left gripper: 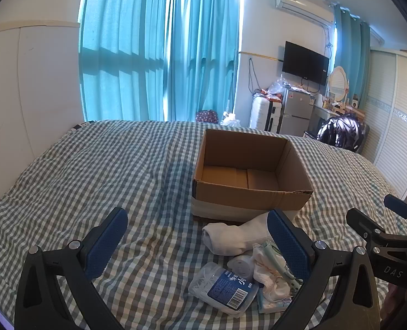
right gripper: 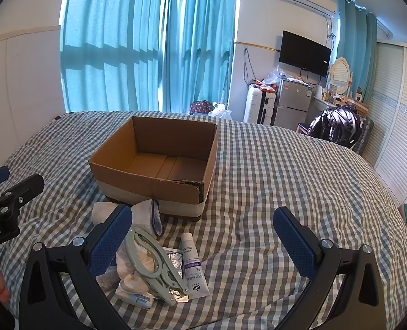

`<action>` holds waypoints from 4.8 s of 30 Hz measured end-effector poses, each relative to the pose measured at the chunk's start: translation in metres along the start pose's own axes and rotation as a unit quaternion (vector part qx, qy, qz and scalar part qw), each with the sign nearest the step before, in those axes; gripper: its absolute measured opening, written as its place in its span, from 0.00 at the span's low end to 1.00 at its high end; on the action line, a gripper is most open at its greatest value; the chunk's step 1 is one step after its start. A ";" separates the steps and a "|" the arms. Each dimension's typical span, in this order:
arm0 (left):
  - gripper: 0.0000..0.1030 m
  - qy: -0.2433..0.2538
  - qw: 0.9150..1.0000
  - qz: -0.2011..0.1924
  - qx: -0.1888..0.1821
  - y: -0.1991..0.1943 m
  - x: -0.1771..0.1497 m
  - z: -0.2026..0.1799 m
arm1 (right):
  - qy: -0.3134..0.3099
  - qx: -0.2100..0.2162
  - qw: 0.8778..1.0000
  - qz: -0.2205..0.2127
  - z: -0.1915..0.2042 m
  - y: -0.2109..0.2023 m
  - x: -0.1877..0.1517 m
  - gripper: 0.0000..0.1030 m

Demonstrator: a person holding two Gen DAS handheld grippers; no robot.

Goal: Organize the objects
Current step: 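Move both grippers toward the items in front of the cardboard box, then grasp the blue-labelled bottle with the left gripper while the right grasps the toothpaste tube, then carry the bottle and toothpaste tube over the box with both grippers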

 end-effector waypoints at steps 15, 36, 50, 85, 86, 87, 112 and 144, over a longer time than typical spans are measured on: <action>1.00 0.004 1.000 -0.005 0.001 -0.006 0.003 -0.001 | -0.005 0.011 1.000 -0.001 0.007 -0.005 0.002 1.00; 1.00 0.013 0.999 0.039 0.013 0.008 -0.020 0.000 | -0.011 0.022 0.999 0.029 0.011 0.006 -0.011 1.00; 1.00 0.033 0.988 0.141 -0.045 0.042 -0.103 -0.034 | -0.022 0.016 0.996 0.088 0.008 0.035 -0.051 1.00; 0.88 0.099 0.967 0.213 -0.101 0.115 -0.154 -0.055 | 0.036 0.065 0.973 0.220 -0.002 0.122 -0.125 0.20; 0.88 0.101 0.967 0.214 -0.095 0.112 -0.155 -0.054 | 0.037 0.066 0.974 0.215 -0.003 0.118 -0.124 0.20; 0.88 0.104 0.967 0.211 -0.094 0.107 -0.155 -0.053 | 0.038 0.068 0.974 0.212 -0.005 0.113 -0.122 0.19; 0.88 0.067 0.994 0.090 -0.010 0.013 -0.055 -0.013 | -0.021 0.099 0.990 0.102 0.030 0.011 -0.040 0.18; 0.88 0.092 0.995 0.045 -0.004 0.147 0.095 -0.034 | -0.014 0.123 0.992 0.034 0.057 0.142 0.147 0.18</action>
Point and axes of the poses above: each gripper's, at about its wrist camera, not at the fingertips, and y roughly the way its jaws point, z to its left, x to its top, the point moved 10 cm from there along y, roughly the way its jaws point, and after that the axes turned 6 degrees about y, right-handed, at the moved point
